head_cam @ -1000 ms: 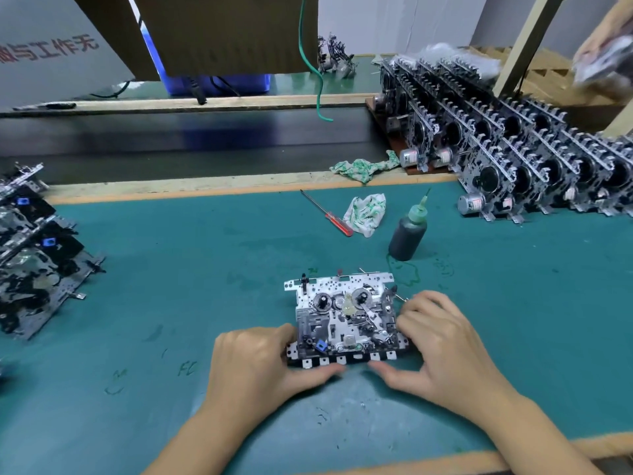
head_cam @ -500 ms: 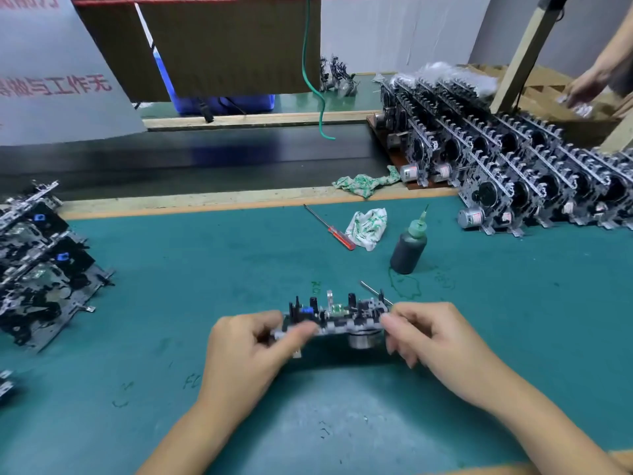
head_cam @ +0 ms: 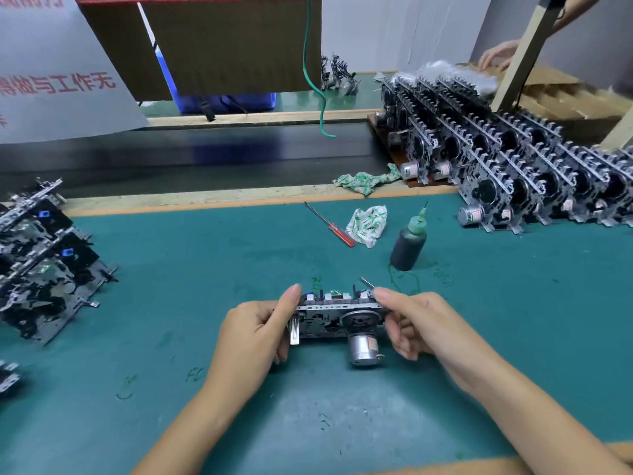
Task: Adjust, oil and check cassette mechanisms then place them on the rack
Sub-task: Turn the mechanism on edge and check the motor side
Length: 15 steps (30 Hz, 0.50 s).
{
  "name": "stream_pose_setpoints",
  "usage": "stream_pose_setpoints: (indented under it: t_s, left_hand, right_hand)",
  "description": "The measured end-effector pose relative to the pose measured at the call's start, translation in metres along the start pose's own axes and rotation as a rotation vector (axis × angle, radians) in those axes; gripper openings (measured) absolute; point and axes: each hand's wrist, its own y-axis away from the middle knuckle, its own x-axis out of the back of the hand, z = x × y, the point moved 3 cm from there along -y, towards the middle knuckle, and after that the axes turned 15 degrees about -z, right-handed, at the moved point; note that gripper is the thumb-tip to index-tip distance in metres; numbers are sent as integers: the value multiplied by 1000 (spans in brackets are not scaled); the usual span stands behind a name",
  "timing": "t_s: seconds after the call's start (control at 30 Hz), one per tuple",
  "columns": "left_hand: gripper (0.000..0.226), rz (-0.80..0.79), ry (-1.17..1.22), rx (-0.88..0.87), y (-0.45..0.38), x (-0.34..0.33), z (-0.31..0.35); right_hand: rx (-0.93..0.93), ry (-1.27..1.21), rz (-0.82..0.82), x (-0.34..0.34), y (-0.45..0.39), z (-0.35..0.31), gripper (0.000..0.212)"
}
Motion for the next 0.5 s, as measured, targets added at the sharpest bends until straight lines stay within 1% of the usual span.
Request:
stream_pose_setpoints:
  t_s: [0.13, 0.2, 0.27, 0.3, 0.37, 0.4, 0.43, 0.47, 0.5]
  left_hand:
    - [73, -27, -8, 28, 3, 1, 1]
    - [79, -17, -171, 80, 5, 5, 5]
    - [82, 76, -430, 105, 9, 12, 10]
    - [77, 143, -505, 83, 10, 16, 14]
    - [55, 224, -505, -25, 11, 21, 25]
    - [45, 210, -462, -103, 9, 20, 31]
    - [38, 169, -425, -185, 7, 18, 37]
    - [35, 111, -406, -262, 4, 13, 42]
    - [34, 40, -400, -329, 1, 8, 48]
  right_hand:
    - [2, 26, 7, 0, 2, 0, 55]
    - [2, 56, -6, 2, 4, 0, 59]
    - [6, 73, 17, 8, 6, -1, 65]
    - [18, 83, 50, 11, 7, -1, 66]
    - [85, 152, 145, 20, 7, -1, 61]
    - [145, 208, 191, 23, 8, -2, 54]
    - [205, 263, 206, 23, 7, -3, 43]
    - [248, 307, 177, 21, 6, -4, 33]
    - [281, 351, 117, 17, 3, -4, 31]
